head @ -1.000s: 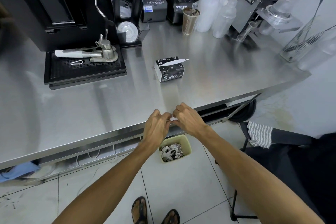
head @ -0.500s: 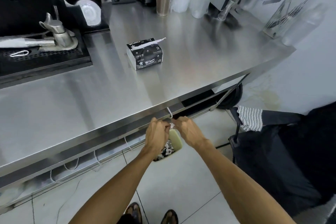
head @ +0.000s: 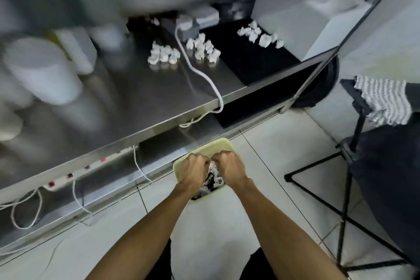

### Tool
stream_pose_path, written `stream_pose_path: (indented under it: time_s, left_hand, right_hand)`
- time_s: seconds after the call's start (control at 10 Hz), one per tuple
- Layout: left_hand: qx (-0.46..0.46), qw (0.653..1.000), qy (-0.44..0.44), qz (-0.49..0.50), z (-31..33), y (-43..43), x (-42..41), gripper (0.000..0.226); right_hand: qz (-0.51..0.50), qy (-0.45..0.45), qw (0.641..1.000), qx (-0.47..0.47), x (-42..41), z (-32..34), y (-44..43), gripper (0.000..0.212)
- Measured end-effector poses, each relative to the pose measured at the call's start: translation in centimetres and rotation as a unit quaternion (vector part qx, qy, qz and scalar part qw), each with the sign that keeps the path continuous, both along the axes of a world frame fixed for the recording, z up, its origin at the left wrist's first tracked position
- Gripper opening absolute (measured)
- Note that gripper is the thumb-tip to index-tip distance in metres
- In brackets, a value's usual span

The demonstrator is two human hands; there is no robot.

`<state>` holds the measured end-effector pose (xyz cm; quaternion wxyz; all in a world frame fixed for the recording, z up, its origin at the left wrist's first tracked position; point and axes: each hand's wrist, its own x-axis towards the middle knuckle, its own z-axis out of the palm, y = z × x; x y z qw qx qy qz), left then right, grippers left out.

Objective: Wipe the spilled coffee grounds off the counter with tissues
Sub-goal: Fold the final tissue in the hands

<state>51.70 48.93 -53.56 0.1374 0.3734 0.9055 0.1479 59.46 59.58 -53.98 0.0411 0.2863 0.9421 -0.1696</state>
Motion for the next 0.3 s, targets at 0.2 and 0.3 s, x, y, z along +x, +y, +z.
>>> stream_pose_path:
  time_s: [0.2, 0.3]
  left_hand:
    - [-0.064, 0.997, 0.016, -0.027, -5.8, 0.6, -0.3, 0.018]
    - [-0.047, 0.998, 0.018, -0.043, -5.9, 0.2, -0.5, 0.022]
  right_hand:
    - [-0.011, -0.044, 0.999, -0.005, -0.5, -5.2, -0.6, 0.022]
    - [-0.003, -0.051, 0.998, -0.031, -0.3, -4.8, -1.4, 0.031]
